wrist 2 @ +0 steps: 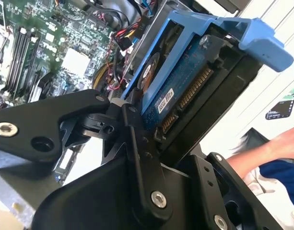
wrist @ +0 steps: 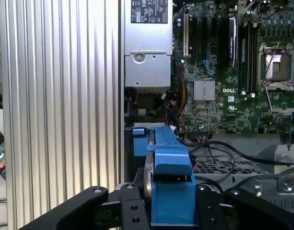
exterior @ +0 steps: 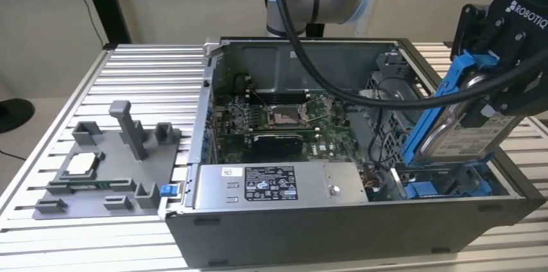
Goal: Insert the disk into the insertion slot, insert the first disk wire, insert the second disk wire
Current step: 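Insert the disk into the insertion slot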
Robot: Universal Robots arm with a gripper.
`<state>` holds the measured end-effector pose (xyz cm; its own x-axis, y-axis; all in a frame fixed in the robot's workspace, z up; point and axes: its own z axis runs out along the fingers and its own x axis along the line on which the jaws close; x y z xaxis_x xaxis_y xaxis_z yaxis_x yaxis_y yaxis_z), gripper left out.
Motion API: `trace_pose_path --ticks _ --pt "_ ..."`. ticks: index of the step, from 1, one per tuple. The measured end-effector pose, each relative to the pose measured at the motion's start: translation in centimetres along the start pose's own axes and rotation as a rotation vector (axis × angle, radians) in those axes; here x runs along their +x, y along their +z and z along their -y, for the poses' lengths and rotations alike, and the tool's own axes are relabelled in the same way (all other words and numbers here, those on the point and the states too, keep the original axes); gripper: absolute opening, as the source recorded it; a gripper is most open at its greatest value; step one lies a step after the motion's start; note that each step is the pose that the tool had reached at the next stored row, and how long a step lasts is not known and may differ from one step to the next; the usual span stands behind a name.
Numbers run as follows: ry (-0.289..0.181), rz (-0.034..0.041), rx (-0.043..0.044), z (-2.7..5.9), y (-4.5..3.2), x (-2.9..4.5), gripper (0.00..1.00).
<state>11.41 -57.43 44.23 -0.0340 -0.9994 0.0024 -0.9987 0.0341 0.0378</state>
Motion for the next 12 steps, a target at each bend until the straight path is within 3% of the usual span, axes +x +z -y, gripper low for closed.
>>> trace_pose_path --ticks 12 --pt "0.024 0.0011 -0.0001 0.69 1.78 0.06 0.00"
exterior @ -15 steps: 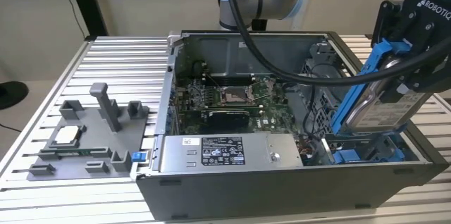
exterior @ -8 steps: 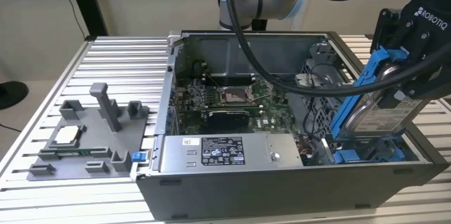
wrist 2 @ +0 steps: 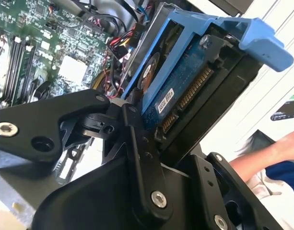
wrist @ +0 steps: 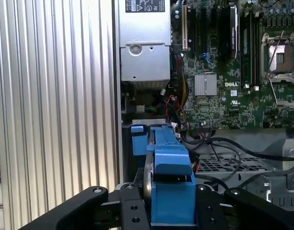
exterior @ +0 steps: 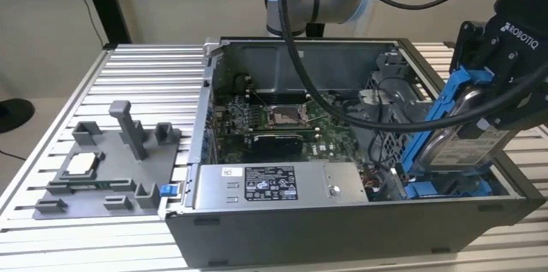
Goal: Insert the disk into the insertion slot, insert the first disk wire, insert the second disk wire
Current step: 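Insert the disk into the insertion slot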
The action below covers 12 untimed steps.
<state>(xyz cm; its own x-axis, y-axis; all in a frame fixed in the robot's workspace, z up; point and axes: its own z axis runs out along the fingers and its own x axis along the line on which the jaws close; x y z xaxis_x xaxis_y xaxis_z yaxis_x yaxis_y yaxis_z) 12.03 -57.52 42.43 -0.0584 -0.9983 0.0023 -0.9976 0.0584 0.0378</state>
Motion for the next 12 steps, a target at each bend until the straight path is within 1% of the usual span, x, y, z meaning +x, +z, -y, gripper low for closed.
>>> trace_pose_path --ticks 12 --pt "0.000 0.0000 0.0000 0.16 2.19 0.00 0.00"
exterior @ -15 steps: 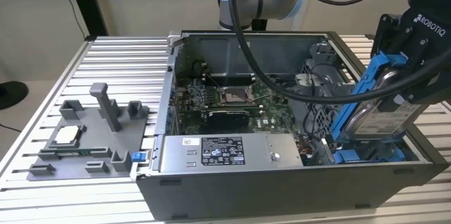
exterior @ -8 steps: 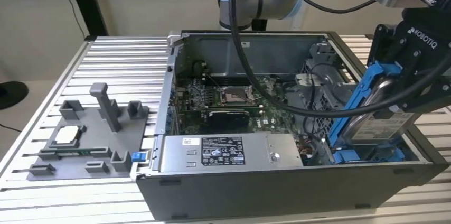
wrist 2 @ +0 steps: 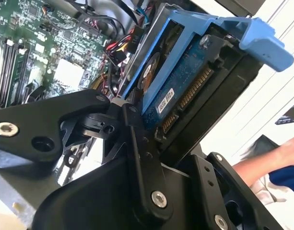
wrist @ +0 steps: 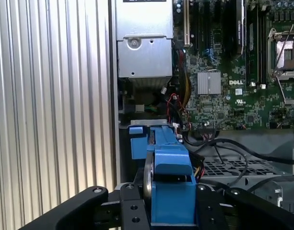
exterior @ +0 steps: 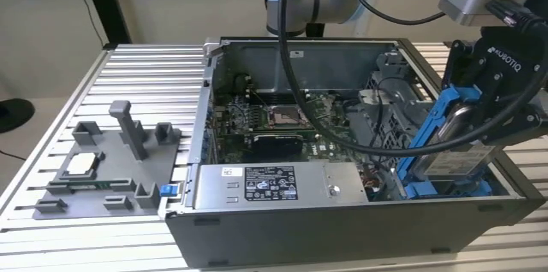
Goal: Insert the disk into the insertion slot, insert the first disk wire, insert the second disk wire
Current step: 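Insert the disk into the insertion slot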
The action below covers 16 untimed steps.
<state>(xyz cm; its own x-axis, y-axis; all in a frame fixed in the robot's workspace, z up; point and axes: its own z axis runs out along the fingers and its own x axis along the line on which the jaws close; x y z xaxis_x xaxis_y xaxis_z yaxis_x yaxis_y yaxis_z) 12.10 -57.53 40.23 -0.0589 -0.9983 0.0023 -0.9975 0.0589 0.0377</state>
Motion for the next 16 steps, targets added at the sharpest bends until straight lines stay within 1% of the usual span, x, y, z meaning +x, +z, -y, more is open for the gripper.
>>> trace_pose_path --ticks 4,9,10,16 --pt "0.000 0.0000 -0.0002 0.05 0.66 0.00 0.00" --pt "0.000 -0.0004 -0.0004 0.06 0.81 0.00 0.00" --pt "0.000 -0.0003 -0.0003 0.06 0.81 0.00 1.00" --pt "0.000 -0.0001 -0.0004 0.06 0.82 0.00 1.00"
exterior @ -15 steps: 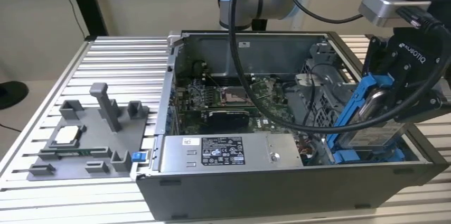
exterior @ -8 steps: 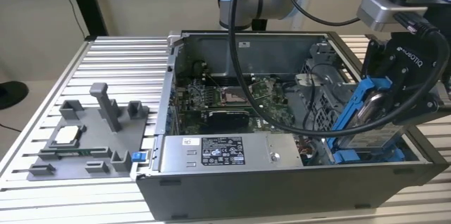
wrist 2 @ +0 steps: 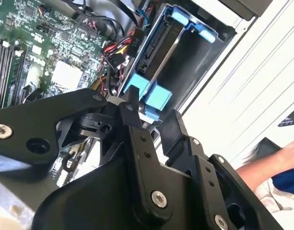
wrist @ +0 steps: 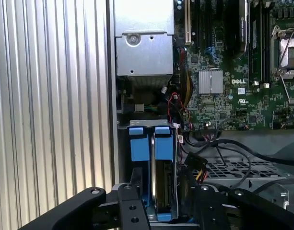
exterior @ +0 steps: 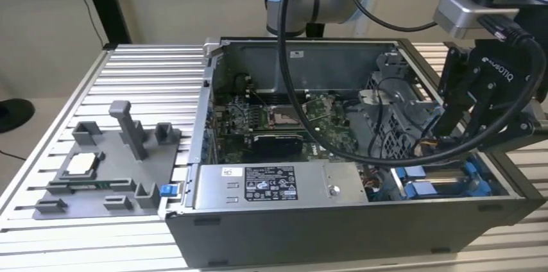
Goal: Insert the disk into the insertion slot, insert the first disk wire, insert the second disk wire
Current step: 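Insert the disk into the insertion slot, then insert the first disk wire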
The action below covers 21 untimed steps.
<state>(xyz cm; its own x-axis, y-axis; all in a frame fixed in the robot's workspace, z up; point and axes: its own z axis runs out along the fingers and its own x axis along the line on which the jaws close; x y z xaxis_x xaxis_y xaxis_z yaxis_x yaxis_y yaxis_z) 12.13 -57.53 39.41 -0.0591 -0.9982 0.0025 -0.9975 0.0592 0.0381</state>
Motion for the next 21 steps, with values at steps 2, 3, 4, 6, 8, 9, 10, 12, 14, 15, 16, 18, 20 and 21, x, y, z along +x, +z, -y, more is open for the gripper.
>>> trace_pose_path --ticks 2,3,4,6,8,9,10,12,14,15,16,18,20,21 --pt "0.000 0.0000 0.0000 0.00 0.01 0.00 1.00" --pt "0.000 0.0002 -0.0001 0.01 0.04 -0.02 1.00" --pt "0.000 0.0003 -0.0001 0.04 0.06 -0.05 1.00" --pt "0.000 0.0002 -0.0001 0.22 0.10 -0.15 1.00" --pt "0.000 0.0003 0.0000 0.59 0.14 -0.30 1.00" --pt "0.000 0.0001 -0.0001 0.79 0.15 -0.38 1.00" --pt "0.000 0.0000 -0.0002 1.02 0.16 -0.47 1.00" --pt "0.000 0.0002 -0.0003 1.46 0.21 -0.62 1.00" --pt "0.000 -0.0001 -0.0003 1.87 0.22 -0.74 1.00" --pt "0.000 -0.0001 -0.0003 2.10 0.23 -0.79 1.00" --pt "0.000 -0.0001 -0.0004 2.32 0.25 -0.83 1.00" --pt "0.000 -0.0001 -0.0011 2.78 0.28 -0.89 1.00" --pt "0.000 -0.0004 -0.0063 3.30 0.29 -0.93 1.00" --pt "0.000 -0.0007 -0.0123 3.51 0.31 -0.95 1.00"
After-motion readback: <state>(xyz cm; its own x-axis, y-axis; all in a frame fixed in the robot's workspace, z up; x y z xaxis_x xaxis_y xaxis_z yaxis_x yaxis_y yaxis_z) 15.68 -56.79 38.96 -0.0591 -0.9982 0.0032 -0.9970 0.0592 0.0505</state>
